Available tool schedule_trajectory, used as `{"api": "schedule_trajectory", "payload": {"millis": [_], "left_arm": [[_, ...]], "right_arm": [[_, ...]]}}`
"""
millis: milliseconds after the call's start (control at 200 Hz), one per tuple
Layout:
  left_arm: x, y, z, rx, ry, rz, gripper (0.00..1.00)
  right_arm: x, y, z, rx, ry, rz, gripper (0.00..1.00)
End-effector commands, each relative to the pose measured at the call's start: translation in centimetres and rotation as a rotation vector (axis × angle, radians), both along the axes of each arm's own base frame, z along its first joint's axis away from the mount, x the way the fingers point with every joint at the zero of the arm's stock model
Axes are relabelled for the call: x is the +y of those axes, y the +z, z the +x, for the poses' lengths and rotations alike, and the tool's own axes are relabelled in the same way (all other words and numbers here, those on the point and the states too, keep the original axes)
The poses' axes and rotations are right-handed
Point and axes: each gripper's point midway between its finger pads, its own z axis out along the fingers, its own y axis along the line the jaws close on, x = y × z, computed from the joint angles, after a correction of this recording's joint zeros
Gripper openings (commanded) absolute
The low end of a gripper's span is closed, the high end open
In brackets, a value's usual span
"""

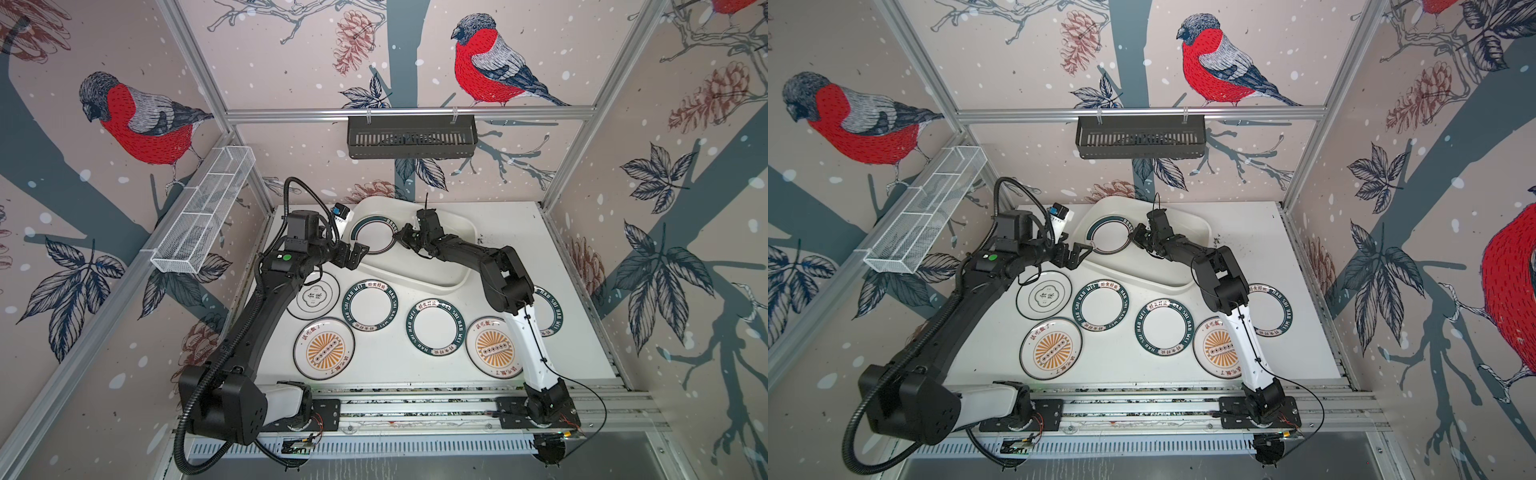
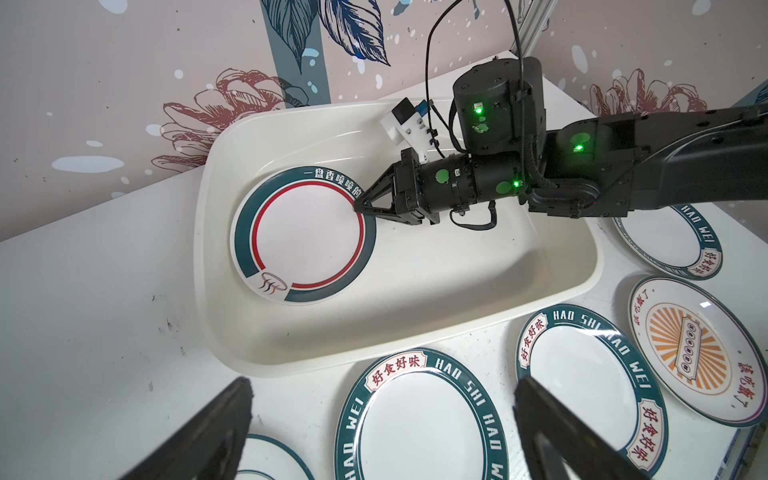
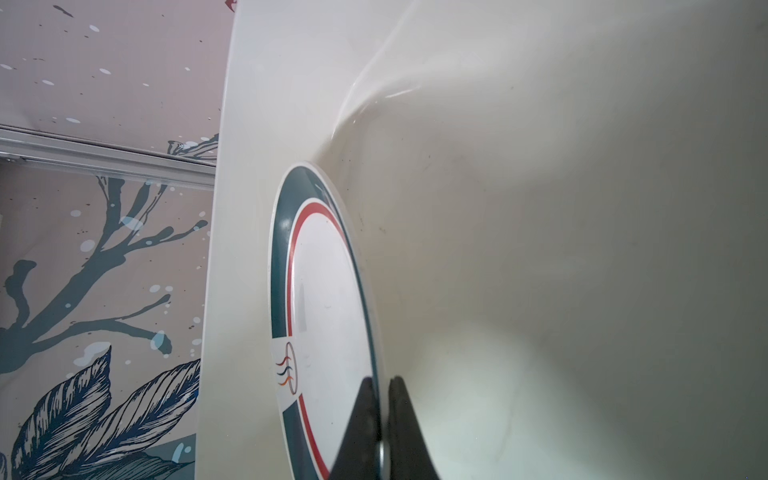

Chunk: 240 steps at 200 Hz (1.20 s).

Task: Place the plates into the plastic bin on the countertop
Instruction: 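Lower the striped plate into the bin and open the right gripper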

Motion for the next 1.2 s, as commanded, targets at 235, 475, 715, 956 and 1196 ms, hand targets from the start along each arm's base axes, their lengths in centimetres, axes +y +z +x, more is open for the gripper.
{"api": "schedule_trajectory", "payload": {"millis": [235,475,715,956,1196], "left_arm": [[-0.4,0.7,-0.1,-0.023,-0.027,-0.004,0.97],[-0.6,0.8,-0.4,-0.021,-0.044,-0.009,0.97],[-0.7,0.8,-0.4,-0.017,-0.048,-0.013,0.97],[-0.7,0.9,-0.4,-0.018,-0.049,-0.017,0.97],[-0.9,1.1,-0.3,-0.013,-0.056,-0.031,0.97]], "right_arm": [[0.3,-0.9,0.5,0.011,0.007,0.023,0.10],[0.8,-1.9,0.6,0.032,0.020,0.020,0.14],[0.5,-2.5,0.4,0.047,0.022,0.002,0.24],[0.1,-2.6,0.7,0.050,0.017,-0.007,0.32],[0.8,-2.3,0.9,0.067,0.021,0.038,0.35]]}}
